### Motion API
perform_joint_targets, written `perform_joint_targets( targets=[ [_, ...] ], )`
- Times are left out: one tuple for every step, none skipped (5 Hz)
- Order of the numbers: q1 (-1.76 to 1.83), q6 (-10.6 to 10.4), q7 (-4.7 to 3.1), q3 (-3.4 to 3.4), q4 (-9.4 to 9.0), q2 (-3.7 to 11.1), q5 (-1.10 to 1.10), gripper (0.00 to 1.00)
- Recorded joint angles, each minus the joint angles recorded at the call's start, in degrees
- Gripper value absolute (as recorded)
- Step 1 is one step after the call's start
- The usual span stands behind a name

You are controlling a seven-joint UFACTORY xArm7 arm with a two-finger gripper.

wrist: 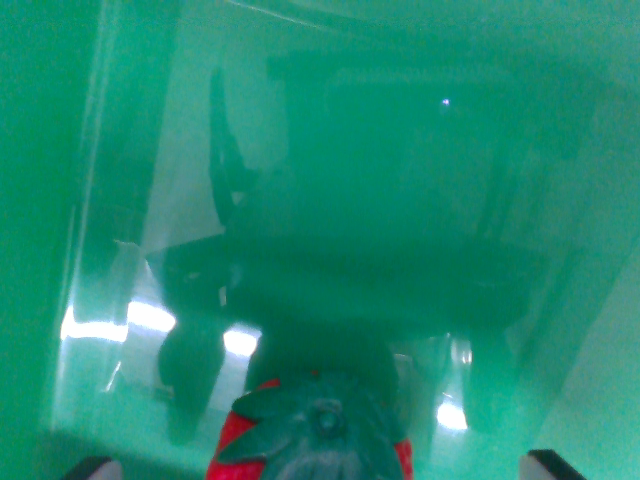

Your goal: Pick fruit

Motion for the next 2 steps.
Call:
perform_joint_targets(
  targets=[
    [0.00, 0.00, 0.00, 0.00, 0.00, 0.00, 0.00, 1.00],
    [-0.02, 0.94, -0.02, 0.01, 0.63, -0.31, 0.04, 1.00]
  ],
)
